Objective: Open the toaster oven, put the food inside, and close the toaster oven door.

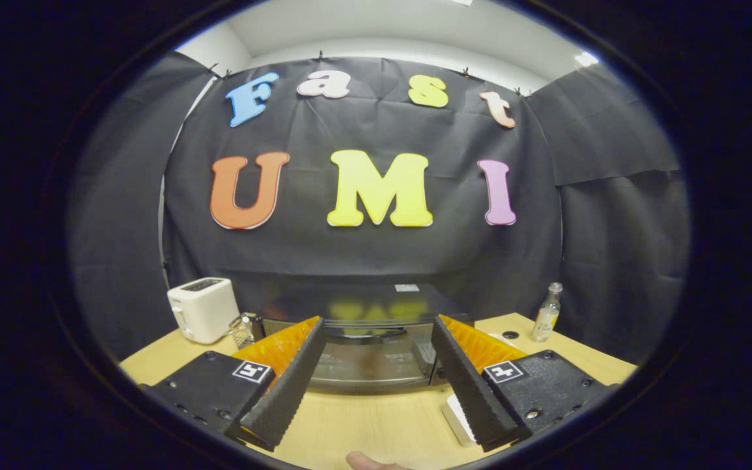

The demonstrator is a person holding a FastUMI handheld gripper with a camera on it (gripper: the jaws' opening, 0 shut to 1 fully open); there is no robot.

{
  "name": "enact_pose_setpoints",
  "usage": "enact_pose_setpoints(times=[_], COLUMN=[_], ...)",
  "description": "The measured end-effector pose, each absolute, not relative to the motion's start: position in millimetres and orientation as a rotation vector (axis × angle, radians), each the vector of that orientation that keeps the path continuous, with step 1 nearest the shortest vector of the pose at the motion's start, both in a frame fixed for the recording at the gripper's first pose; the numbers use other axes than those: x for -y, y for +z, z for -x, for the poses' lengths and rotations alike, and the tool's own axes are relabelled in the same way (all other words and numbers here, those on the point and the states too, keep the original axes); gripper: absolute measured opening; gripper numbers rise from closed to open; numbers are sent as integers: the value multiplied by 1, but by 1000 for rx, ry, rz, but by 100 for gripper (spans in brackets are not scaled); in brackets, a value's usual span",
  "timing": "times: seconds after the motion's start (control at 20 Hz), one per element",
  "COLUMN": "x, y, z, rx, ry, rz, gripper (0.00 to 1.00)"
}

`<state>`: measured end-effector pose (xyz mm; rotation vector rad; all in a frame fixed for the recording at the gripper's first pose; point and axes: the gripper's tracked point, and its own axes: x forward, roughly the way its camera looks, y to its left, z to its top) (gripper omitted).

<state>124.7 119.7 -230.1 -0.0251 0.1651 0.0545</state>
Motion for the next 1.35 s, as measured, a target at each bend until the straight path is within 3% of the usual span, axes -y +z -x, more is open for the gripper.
enact_pose_setpoints(times=[0.35,0.7,1.0,1.35], x=[-100,-37,-32,-40], y=[-136,-75,-57,-66], z=[-48,25,87,97], rx=[-111,-33,45,13], ry=[140,87,117,152], rz=[-9,3,41,42], gripper=[100,100,100,100])
